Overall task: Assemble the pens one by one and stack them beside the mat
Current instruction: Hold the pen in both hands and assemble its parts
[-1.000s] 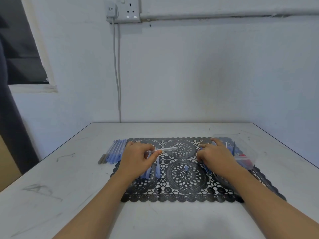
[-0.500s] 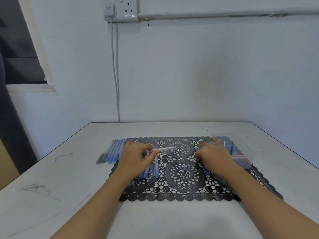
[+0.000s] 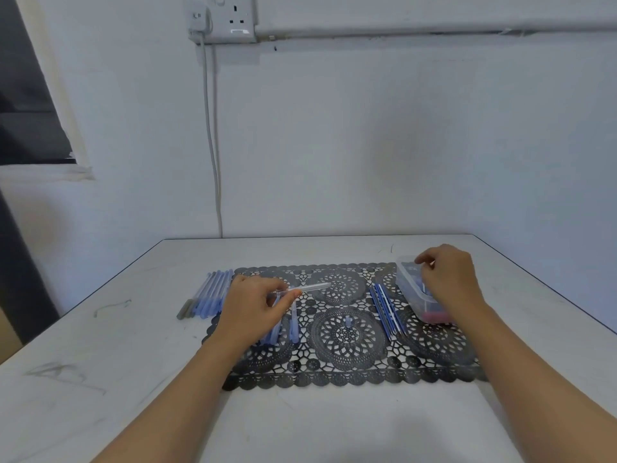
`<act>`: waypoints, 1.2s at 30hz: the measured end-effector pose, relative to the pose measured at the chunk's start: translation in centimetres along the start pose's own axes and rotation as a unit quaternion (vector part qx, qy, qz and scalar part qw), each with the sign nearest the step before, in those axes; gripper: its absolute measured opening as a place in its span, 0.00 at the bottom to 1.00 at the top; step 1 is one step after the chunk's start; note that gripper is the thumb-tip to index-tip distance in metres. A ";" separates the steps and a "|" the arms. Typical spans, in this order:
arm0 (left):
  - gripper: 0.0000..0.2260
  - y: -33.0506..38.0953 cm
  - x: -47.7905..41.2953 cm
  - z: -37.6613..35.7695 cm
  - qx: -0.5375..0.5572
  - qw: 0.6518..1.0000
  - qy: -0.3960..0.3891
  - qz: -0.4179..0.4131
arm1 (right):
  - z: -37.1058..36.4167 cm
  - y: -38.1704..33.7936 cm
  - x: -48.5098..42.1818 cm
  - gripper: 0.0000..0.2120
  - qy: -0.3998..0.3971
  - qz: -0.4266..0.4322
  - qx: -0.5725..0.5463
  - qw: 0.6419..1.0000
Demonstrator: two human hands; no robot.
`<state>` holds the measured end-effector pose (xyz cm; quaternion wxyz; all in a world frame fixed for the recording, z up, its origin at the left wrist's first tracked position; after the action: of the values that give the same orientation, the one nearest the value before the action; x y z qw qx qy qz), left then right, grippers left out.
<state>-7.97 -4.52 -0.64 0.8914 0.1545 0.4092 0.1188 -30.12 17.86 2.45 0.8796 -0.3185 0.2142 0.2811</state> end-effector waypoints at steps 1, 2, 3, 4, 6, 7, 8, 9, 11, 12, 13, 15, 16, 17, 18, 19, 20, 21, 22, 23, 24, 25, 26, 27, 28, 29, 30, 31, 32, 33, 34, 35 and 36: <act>0.23 0.0 0.0 0.0 0.000 1.000 -0.001 -0.001 | -0.1 0.5 -0.1 0.12 -0.014 -0.012 0.011 1.000; 0.23 0.0 0.0 0.0 -0.001 1.000 -0.002 -0.002 | -0.3 1.0 -0.2 0.12 -0.033 -0.022 0.022 0.999; 0.23 0.0 0.0 0.0 -0.001 1.000 -0.001 -0.002 | -0.5 1.4 -0.1 0.13 -0.055 -0.032 0.032 0.997; 0.23 0.0 0.0 0.0 -0.001 1.000 0.000 -0.002 | -0.9 1.8 -0.1 0.12 -0.082 -0.041 0.039 0.995; 0.25 0.0 0.0 0.1 0.002 1.000 0.003 -0.001 | -2.1 2.3 0.1 0.09 -0.143 -0.045 0.056 0.987; 0.26 0.0 0.1 0.2 0.005 1.000 0.004 0.000 | -2.6 2.5 0.2 0.08 -0.169 -0.046 0.064 0.982; 0.26 0.1 0.1 0.2 0.007 1.000 0.004 0.001 | -3.0 2.8 0.3 0.09 -0.187 -0.051 0.069 0.979; 0.27 0.0 0.1 0.2 0.008 1.000 0.003 0.002 | -3.2 3.0 0.4 0.13 -0.201 -0.056 0.069 0.976; 0.27 0.1 0.1 0.2 0.007 1.000 0.002 0.002 | -3.3 2.9 0.6 0.19 -0.224 -0.051 0.072 0.971; 0.27 0.1 0.1 0.2 0.006 1.000 0.000 0.002 | -3.4 2.8 0.8 0.20 -0.237 -0.046 0.078 0.967; 0.27 0.1 0.0 0.2 0.005 1.000 -0.001 0.001 | -3.4 2.6 0.9 0.21 -0.248 -0.041 0.087 0.964; 0.24 0.1 0.0 0.1 0.001 1.000 -0.001 0.000 | -3.5 2.5 1.1 0.20 -0.261 -0.039 0.103 0.959; 0.23 0.1 0.0 0.1 -0.001 1.000 0.000 -0.002 | -3.6 2.7 1.1 0.20 -0.267 -0.043 0.107 0.957; 0.23 0.0 0.0 0.1 0.000 1.000 0.001 -0.003 | -3.7 2.8 1.1 0.20 -0.272 -0.046 0.111 0.955; 0.22 0.0 0.0 0.1 0.002 1.000 0.001 -0.003 | -3.9 2.9 1.1 0.20 -0.276 -0.048 0.113 0.953; 0.22 0.0 0.0 0.1 0.003 1.000 0.001 -0.001 | -4.0 2.9 1.1 0.19 -0.280 -0.047 0.116 0.952; 0.23 0.0 0.0 0.1 0.003 1.000 0.001 0.001 | -4.0 2.8 1.1 0.19 -0.284 -0.048 0.119 0.950; 0.23 0.0 0.0 0.1 0.003 1.000 0.001 0.002 | -4.1 2.8 1.2 0.19 -0.287 -0.047 0.123 0.949; 0.24 0.0 0.0 0.1 0.002 1.000 0.002 0.002 | -4.2 2.8 1.2 0.19 -0.289 -0.046 0.125 0.948; 0.24 0.0 0.0 0.1 0.003 1.000 0.002 0.001 | -4.2 2.8 1.2 0.19 -0.288 -0.046 0.123 0.949; 0.24 0.0 0.0 0.1 0.004 1.000 0.001 0.000 | -4.2 2.9 1.1 0.19 -0.283 -0.049 0.119 0.950; 0.24 -0.1 0.1 0.0 0.006 1.000 0.000 0.000 | -4.1 3.0 1.1 0.19 -0.274 -0.055 0.111 0.954; 0.23 -0.1 0.1 0.0 0.006 1.000 -0.001 0.000 | -3.9 3.1 0.9 0.18 -0.254 -0.061 0.099 0.960; 0.23 -0.1 0.1 0.0 0.006 1.000 -0.002 0.001 | -3.5 3.1 0.6 0.16 -0.224 -0.063 0.087 0.969; 0.22 -0.2 0.1 -0.1 0.006 1.000 -0.002 0.002 | -2.9 3.1 0.3 0.11 -0.191 -0.066 0.070 0.977; 0.22 -0.2 0.1 -0.1 0.006 1.000 -0.002 0.003 | -2.4 3.1 0.1 0.08 -0.160 -0.068 0.048 0.984; 0.21 -0.1 0.1 0.0 0.007 1.000 -0.001 0.003 | -1.9 3.0 0.0 0.08 -0.133 -0.071 0.025 0.988; 0.21 -0.1 0.1 0.0 0.007 1.000 0.001 0.004 | -1.5 2.9 0.0 0.09 -0.115 -0.071 0.006 0.991; 0.21 -0.1 0.1 0.0 0.006 1.000 0.001 0.004 | -1.3 2.7 0.0 0.10 -0.101 -0.071 -0.017 0.992; 0.21 -0.1 0.1 0.0 0.004 1.000 0.001 0.004 | -1.0 2.5 0.1 0.10 -0.086 -0.069 -0.040 0.993; 0.22 -0.1 0.1 0.0 0.005 1.000 0.001 0.004 | -0.9 2.2 0.1 0.10 -0.073 -0.067 -0.062 0.993; 0.22 -0.1 0.1 0.1 0.007 1.000 0.001 0.003 | -0.7 1.9 0.2 0.11 -0.065 -0.064 -0.081 0.992; 0.22 -0.1 0.1 0.1 0.009 1.000 0.001 0.001 | -0.6 1.6 0.3 0.12 -0.063 -0.063 -0.104 0.991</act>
<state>-7.85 -4.61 -0.67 0.8892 0.1631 0.4114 0.1164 -31.02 18.59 1.19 0.8696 -0.4026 0.1078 0.2648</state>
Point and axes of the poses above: each hand's wrist, its own x-axis away from the middle knuckle, its own z-axis out of the back of the hand, y = z × x, the point moved 9 cm from there along -x, towards the middle knuckle, and after that the axes turned 3 degrees about x, right-handed, at the moved point
